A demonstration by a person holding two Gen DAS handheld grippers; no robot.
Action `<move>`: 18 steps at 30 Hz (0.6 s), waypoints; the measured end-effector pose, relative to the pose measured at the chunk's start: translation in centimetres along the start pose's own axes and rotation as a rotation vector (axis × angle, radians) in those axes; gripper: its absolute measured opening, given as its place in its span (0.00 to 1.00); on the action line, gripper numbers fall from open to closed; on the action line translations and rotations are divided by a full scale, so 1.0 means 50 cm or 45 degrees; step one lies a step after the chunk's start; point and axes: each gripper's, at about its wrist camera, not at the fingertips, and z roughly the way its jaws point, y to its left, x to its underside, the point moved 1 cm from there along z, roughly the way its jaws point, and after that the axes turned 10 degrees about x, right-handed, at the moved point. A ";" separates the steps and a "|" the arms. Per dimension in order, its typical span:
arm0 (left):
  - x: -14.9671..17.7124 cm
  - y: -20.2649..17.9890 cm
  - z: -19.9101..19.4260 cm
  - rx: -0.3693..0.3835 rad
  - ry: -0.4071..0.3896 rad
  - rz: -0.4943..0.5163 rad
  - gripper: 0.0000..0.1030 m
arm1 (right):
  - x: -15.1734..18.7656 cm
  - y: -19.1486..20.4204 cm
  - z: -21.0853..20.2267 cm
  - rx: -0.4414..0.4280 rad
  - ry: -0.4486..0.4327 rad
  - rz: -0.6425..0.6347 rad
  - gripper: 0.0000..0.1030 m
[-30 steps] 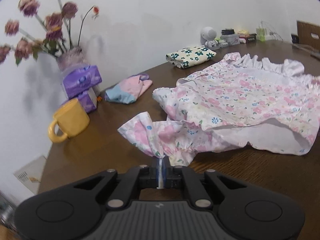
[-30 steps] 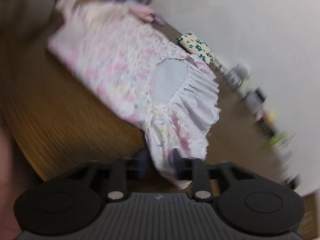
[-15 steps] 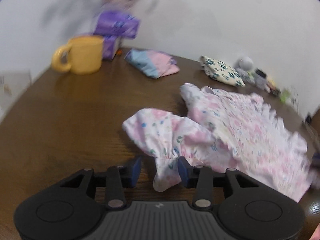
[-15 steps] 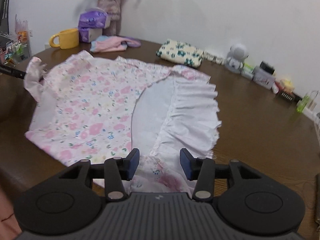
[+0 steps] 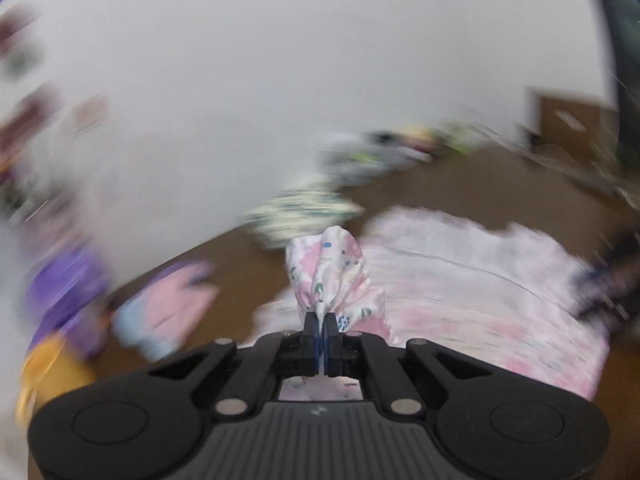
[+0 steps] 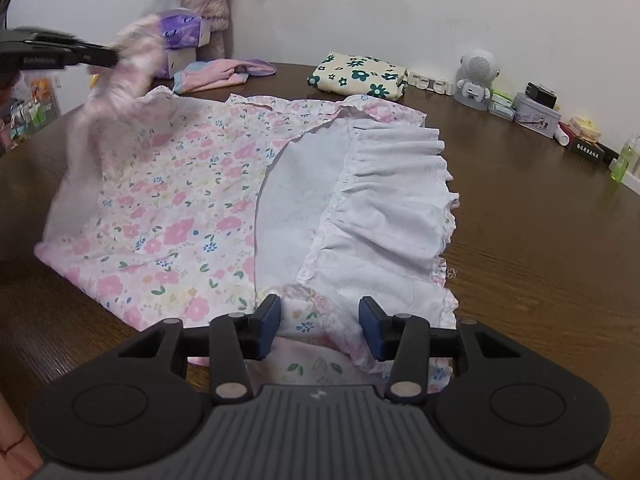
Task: Fold clothes
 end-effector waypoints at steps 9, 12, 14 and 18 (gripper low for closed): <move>0.034 -0.126 0.126 0.193 0.203 0.159 0.08 | 0.002 -0.002 -0.005 -0.016 -0.009 -0.002 0.43; 0.038 -0.102 0.095 0.189 0.194 0.073 0.42 | 0.001 -0.003 -0.005 -0.016 -0.013 0.000 0.43; 0.033 -0.070 0.054 0.190 0.128 0.043 0.61 | 0.003 -0.003 -0.005 -0.015 -0.016 0.006 0.44; 0.043 0.005 -0.019 0.034 0.096 -0.055 0.67 | 0.004 -0.003 -0.005 -0.008 -0.021 0.008 0.44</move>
